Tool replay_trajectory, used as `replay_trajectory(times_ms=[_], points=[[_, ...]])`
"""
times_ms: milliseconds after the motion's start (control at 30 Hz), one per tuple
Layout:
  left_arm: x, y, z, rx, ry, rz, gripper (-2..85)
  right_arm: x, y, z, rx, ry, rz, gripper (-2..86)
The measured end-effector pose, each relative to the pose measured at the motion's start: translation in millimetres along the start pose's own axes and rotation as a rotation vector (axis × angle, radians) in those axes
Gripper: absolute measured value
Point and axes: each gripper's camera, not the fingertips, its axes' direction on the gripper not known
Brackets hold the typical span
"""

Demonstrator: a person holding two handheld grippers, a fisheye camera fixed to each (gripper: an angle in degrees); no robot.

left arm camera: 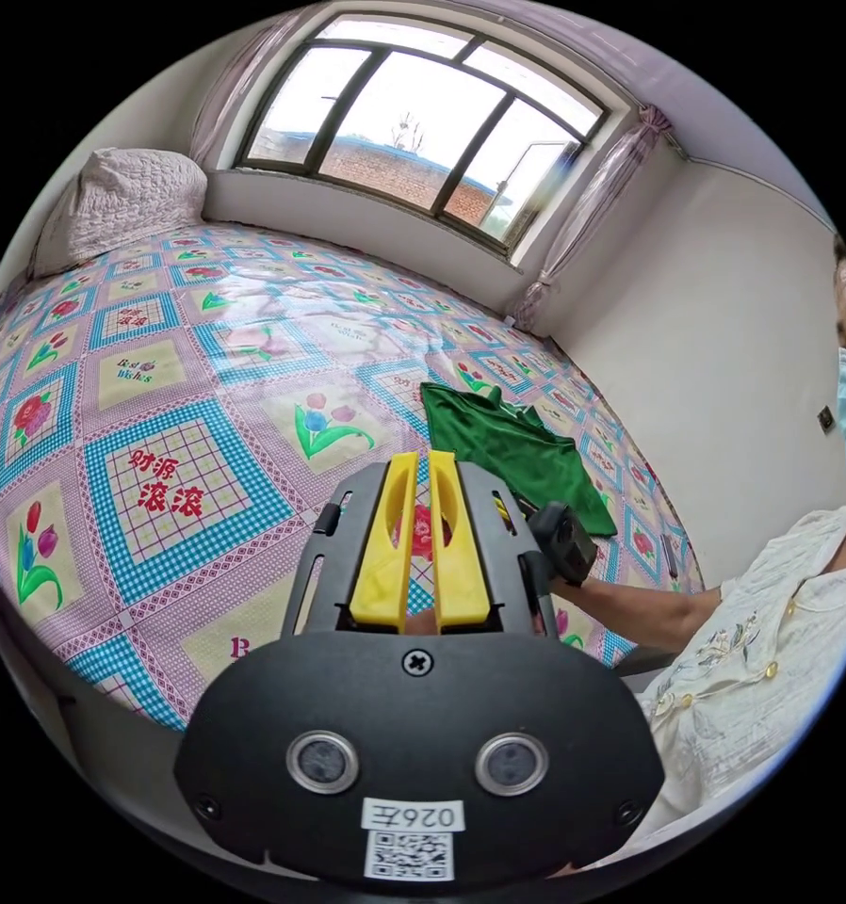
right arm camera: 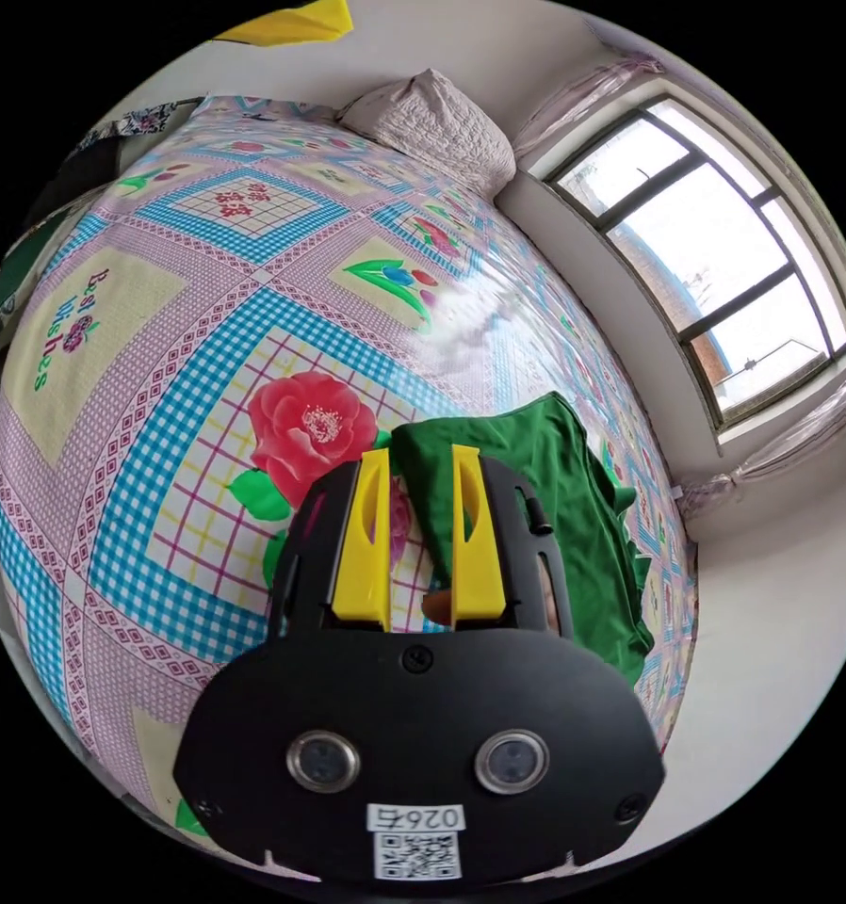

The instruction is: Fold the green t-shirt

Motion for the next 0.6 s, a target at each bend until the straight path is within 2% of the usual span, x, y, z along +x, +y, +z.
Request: replay_trajectory(times_ms=[167, 300, 600], points=[[-16, 8, -11, -0.002, 0.012, -0.028, -0.3, 4, -33, 29, -0.048, 0.019, 0.008, -0.4], [-26, -1, -11, -0.019, 0.020, -0.018, 0.6, 13, -31, 20, -0.046, -0.023, 0.028, -1.2], [-31, -41, 60, -0.176, 0.081, 0.074, 7.5, 24, 100, -80, -0.009, -0.314, 0.055, 1.0]])
